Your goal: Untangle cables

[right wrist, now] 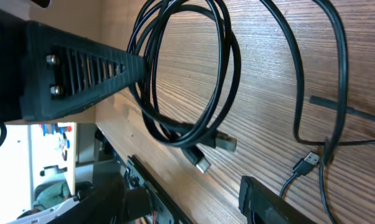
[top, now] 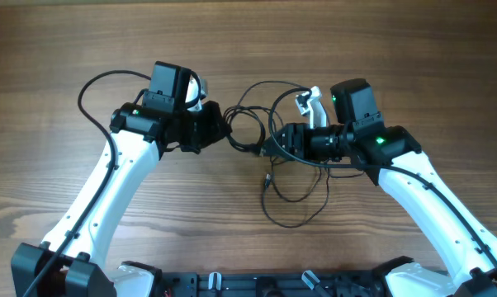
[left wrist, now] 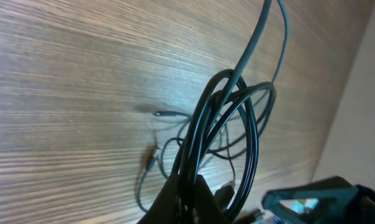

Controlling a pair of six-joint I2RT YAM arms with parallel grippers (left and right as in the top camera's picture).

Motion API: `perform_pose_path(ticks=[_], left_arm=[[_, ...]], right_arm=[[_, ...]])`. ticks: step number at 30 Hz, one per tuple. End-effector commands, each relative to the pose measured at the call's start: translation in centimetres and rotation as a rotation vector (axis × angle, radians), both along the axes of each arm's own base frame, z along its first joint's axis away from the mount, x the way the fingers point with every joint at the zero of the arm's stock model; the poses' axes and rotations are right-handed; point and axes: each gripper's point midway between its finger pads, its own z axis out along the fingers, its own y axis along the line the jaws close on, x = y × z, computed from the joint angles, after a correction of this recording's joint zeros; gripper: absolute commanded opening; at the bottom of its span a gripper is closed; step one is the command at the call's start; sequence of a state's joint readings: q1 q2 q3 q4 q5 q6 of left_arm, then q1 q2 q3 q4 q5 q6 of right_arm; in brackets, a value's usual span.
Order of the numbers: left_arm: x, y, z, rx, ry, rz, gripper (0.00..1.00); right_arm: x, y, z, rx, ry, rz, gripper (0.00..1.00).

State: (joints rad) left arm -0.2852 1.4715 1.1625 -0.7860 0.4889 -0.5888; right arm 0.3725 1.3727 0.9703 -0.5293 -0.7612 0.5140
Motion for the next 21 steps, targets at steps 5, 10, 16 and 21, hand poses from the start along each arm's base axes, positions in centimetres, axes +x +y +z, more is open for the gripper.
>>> perform_pose_path(ticks=[5,10,16,21], left_arm=[[-1.5,-2.7,3.1,-0.191,0.013,-0.107,0.04],[-2.5,-2.6,2.8,-0.192,0.060,-0.109,0.04],[-2.3,-2.6,2.8,-0.188,0.052,-0.106,0.04],[-0.5,-3.1,3.9,-0.214,-0.044,-0.108,0.04]], right_arm=[[0.9,-0.1,-1.9,-0.046,0.054,-0.052,0.54],[2.1,0.1,-3.2,-0.050,0.091,-0.096,0.39],[2.2,-0.7,-4.2,-0.102,0.119,-0.143,0.04],[0.3,-3.5,-7.0,-0.279,0.239,-0.220,0.04]])
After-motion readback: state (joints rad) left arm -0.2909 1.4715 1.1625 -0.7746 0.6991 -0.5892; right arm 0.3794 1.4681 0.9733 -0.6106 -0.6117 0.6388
